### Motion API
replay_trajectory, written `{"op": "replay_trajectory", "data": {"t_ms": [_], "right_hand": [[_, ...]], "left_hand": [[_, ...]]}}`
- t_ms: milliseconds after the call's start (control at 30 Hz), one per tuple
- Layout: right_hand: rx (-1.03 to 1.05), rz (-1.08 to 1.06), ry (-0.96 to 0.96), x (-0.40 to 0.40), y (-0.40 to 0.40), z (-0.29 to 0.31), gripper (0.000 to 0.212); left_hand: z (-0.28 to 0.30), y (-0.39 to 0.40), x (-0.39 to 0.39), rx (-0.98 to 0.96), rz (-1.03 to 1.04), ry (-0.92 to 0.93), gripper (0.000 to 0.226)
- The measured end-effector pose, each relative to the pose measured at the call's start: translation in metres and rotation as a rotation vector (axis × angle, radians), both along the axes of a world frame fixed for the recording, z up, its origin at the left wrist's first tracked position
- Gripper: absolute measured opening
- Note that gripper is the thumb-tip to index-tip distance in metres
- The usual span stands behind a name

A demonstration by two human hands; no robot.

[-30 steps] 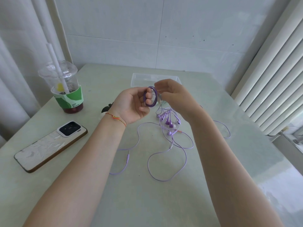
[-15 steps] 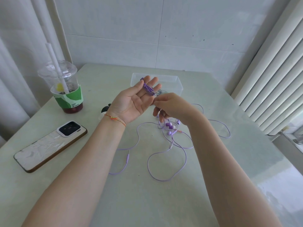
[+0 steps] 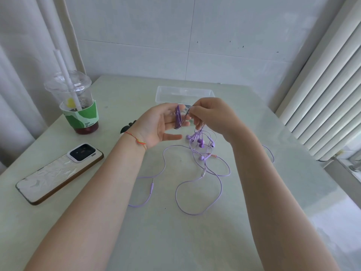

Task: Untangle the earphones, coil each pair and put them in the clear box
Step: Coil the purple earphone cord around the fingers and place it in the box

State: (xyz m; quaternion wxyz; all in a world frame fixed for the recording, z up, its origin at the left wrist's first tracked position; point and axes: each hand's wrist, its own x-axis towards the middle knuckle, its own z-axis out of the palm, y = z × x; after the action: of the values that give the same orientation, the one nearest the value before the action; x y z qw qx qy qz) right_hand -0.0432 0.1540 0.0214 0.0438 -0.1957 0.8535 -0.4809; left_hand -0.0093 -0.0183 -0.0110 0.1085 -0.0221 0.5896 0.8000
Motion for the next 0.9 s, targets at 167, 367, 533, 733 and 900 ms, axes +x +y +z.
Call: {"op": "replay_trajectory", "data": {"t_ms": [167, 367, 533, 733, 900], "right_hand": [[-0.131, -0.063, 0.06, -0.007, 0.003, -0.002, 0.021], [-0.269, -0.049, -0.018, -0.011, 0.008, -0.008, 0.021], [-0.186, 0.049, -0.059, -0.011, 0.01, -0.016, 0.023], [0.103, 0.192, -0.207, -0.004, 0.008, -0.014, 0.021], [0.133, 0.129, -0.136, 0.001, 0.007, -0.005, 0.018]], "left_hand": [[0.001, 0.007, 0.004, -0.119, -0.195, -0.013, 0.045], [0.005, 0.002, 0.009, 0.105, -0.385, 0.028, 0.05], [0.007, -0.003, 0.007, 0.534, -0.339, 0.083, 0.06], [0.005, -0.008, 0.001, 0.563, -0.081, 0.067, 0.063], [0.002, -0.003, 0.0, 0.323, -0.016, 0.046, 0.064]]}}
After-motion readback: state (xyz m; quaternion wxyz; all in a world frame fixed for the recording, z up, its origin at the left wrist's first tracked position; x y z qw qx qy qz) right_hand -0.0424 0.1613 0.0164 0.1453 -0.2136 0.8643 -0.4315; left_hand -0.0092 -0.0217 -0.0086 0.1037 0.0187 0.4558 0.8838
